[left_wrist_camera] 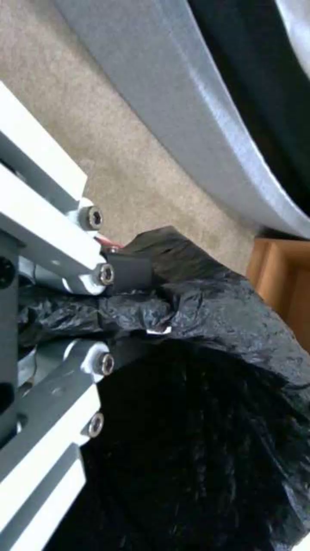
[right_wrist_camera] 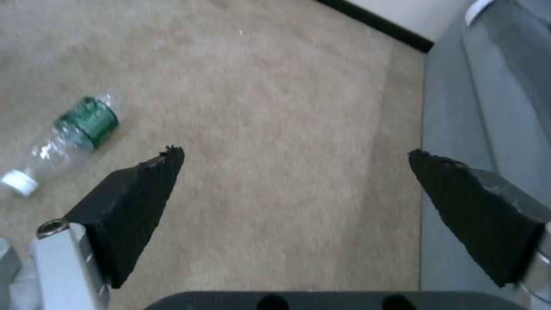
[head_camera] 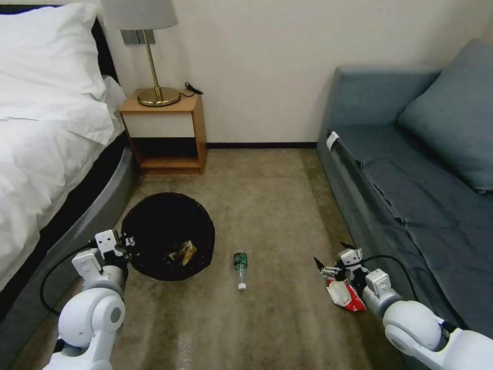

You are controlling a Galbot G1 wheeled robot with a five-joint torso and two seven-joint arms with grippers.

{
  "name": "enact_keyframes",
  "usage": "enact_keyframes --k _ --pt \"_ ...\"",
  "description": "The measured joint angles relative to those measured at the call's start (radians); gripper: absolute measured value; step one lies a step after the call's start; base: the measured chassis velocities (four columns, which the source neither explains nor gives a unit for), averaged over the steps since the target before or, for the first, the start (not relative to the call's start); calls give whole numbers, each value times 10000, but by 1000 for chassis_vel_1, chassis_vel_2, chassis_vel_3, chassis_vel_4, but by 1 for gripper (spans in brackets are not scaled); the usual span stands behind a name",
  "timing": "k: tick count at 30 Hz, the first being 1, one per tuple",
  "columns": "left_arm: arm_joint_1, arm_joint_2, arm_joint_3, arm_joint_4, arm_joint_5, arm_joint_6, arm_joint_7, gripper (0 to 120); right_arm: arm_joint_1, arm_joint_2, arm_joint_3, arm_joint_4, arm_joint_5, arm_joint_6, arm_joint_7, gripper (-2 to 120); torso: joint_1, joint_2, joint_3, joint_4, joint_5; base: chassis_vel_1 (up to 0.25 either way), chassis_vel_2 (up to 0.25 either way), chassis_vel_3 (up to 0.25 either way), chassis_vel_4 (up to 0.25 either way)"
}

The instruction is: Pick up the trash bin, then pick up the garbage on the floor and place it into the trash bin.

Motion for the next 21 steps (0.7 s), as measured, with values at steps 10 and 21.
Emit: enact_keyframes --k 10,21 --pt "16 151 -103 -12 -127 38 -7 4 144 -230 -293 -242 89 -139 52 100 0 0 0 0 -1 0 0 0 0" --pt "-261 -14 -153 131 -160 37 45 4 666 -839 -1009 -259 1148 -158 397 100 1 0 0 0 0 0 0 0 0"
